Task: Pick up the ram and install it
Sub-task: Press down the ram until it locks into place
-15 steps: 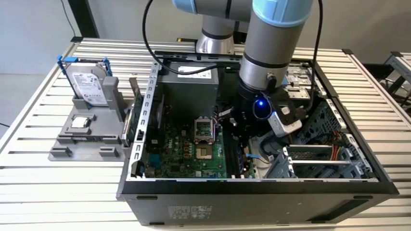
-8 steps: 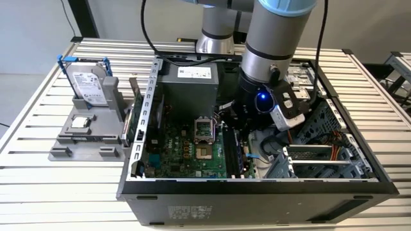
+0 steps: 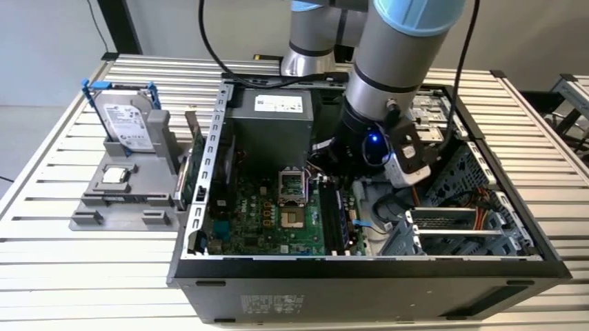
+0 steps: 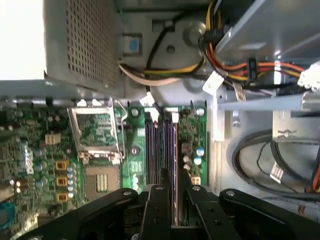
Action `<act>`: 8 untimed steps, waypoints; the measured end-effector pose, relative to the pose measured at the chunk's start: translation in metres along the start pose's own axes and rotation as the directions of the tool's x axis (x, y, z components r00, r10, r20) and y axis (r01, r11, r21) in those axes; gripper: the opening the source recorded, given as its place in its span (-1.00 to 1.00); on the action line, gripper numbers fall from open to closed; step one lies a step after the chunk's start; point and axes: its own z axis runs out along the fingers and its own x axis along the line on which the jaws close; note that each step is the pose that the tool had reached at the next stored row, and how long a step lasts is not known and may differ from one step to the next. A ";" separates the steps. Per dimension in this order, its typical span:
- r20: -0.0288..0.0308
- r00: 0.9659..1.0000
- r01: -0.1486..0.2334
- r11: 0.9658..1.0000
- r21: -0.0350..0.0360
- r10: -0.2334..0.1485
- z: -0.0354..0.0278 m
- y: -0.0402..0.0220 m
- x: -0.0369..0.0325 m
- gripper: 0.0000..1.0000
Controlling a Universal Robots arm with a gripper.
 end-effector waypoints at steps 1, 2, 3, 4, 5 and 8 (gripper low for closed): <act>-0.002 1.000 0.000 1.000 -0.016 0.000 0.0000 0.0002 0.0000 1.00; -0.005 1.000 0.000 0.999 -0.032 0.000 0.0000 0.0003 0.0000 1.00; -0.008 1.000 -0.001 0.999 -0.046 0.000 0.0000 0.0004 0.0000 1.00; -0.011 1.000 -0.001 0.999 -0.053 0.000 -0.0003 0.0004 0.0001 1.00; -0.012 1.000 -0.001 0.999 -0.054 0.000 -0.0007 0.0004 0.0001 1.00; -0.013 1.000 -0.001 0.999 -0.052 0.001 -0.0067 0.0008 0.0002 1.00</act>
